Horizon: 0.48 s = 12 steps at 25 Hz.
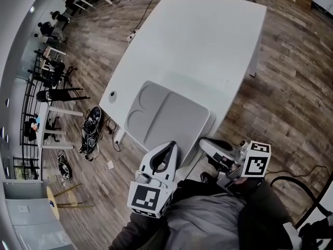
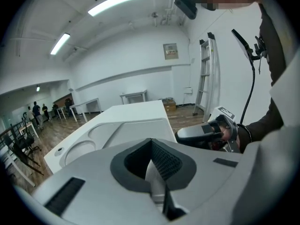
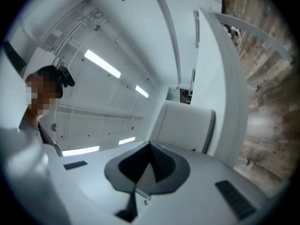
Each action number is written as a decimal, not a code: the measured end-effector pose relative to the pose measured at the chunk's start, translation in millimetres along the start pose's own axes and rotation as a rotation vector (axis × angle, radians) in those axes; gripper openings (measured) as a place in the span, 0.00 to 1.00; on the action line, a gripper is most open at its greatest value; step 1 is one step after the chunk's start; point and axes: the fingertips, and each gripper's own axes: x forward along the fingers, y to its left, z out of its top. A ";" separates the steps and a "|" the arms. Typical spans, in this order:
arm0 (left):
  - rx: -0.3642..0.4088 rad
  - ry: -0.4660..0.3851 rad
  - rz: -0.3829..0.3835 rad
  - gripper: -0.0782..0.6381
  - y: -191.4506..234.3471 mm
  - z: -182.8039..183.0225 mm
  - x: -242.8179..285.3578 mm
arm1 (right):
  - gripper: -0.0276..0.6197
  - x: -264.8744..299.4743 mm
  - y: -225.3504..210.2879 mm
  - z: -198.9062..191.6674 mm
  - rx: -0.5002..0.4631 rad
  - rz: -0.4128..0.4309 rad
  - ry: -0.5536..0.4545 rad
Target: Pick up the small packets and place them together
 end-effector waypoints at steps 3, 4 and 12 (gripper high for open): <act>-0.004 0.010 -0.009 0.09 -1.0 0.4 -0.6 | 0.05 -0.1 1.1 1.3 -0.040 -0.070 0.021; -0.005 0.010 -0.010 0.09 -1.9 0.4 -0.5 | 0.05 -4.5 -3.0 -1.2 -0.023 -0.095 0.025; 0.035 0.016 0.005 0.09 -4.6 -0.5 -0.5 | 0.28 -16.9 -30.1 -13.0 0.137 -0.130 0.016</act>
